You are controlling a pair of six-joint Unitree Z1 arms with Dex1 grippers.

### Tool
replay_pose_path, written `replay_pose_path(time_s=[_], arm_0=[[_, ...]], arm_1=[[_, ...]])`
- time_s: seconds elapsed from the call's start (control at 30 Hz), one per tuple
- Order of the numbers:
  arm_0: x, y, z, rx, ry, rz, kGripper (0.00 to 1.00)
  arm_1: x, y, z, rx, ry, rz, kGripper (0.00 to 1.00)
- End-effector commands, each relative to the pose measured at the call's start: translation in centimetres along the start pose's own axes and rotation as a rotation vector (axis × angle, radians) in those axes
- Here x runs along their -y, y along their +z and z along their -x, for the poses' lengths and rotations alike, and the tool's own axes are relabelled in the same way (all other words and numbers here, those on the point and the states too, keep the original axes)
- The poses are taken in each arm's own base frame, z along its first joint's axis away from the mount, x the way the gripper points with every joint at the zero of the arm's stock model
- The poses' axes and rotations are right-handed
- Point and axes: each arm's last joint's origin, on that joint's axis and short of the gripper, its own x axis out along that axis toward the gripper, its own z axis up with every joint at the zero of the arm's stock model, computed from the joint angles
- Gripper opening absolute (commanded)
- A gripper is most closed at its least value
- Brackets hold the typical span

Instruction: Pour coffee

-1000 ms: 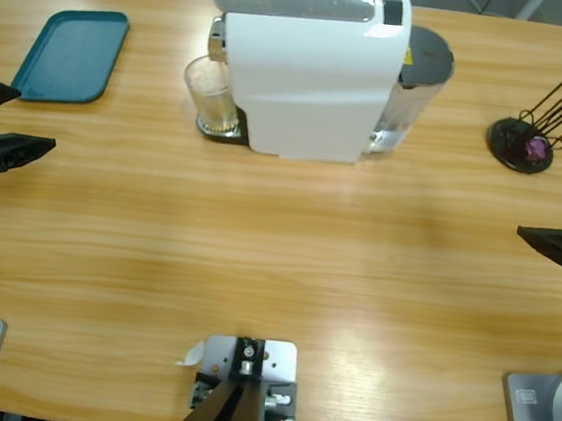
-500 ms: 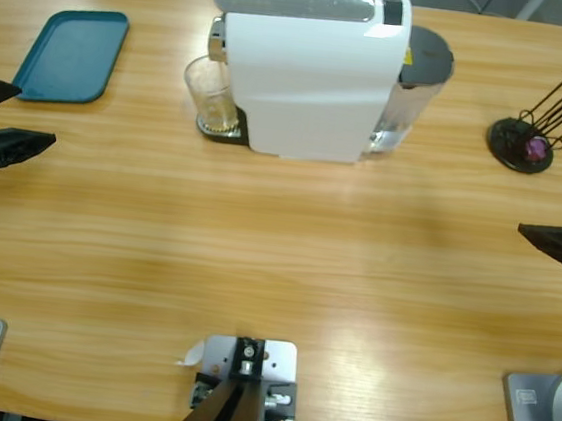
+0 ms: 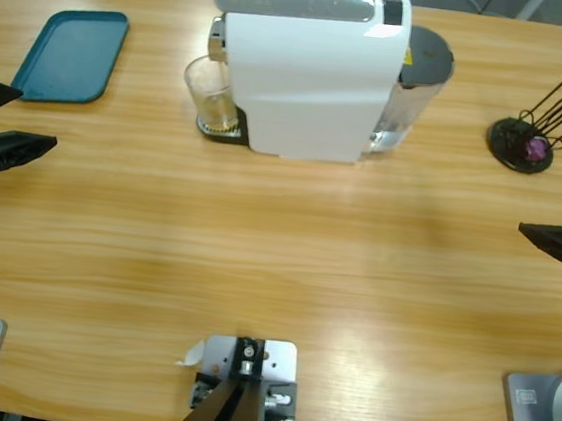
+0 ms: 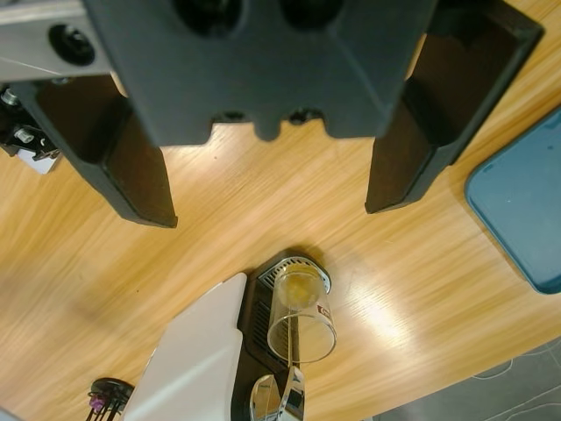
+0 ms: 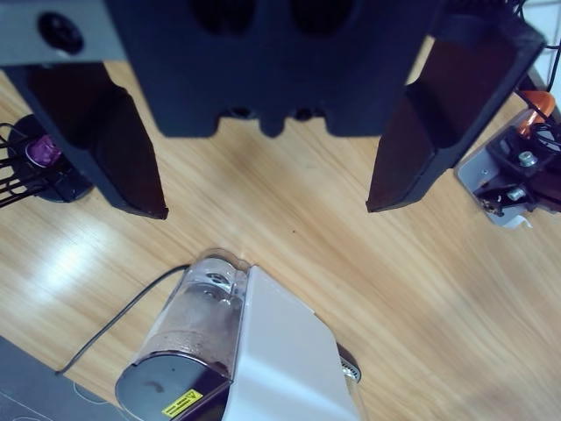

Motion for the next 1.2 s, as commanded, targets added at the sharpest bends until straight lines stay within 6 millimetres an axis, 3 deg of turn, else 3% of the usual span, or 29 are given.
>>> replay_pose_path(time_s=[0.03, 0.7, 1.2], arm_0=[[0.0, -1.3, -0.4, -0.04, 0.005, 0.019, 0.936], [-0.3, -1.5, -1.6, -0.077, 0.012, 0.026, 0.945], [-0.3, -1.6, -1.9, -0.086, 0.011, 0.027, 0.945]], arm_1=[[0.2, -1.1, -1.3, -0.069, -0.009, -0.011, 1.0], [-0.2, -1.1, -2.8, -0.108, 0.035, 0.017, 0.998], [-0.1, -1.3, -2.7, -0.101, 0.022, 0.014, 0.996]])
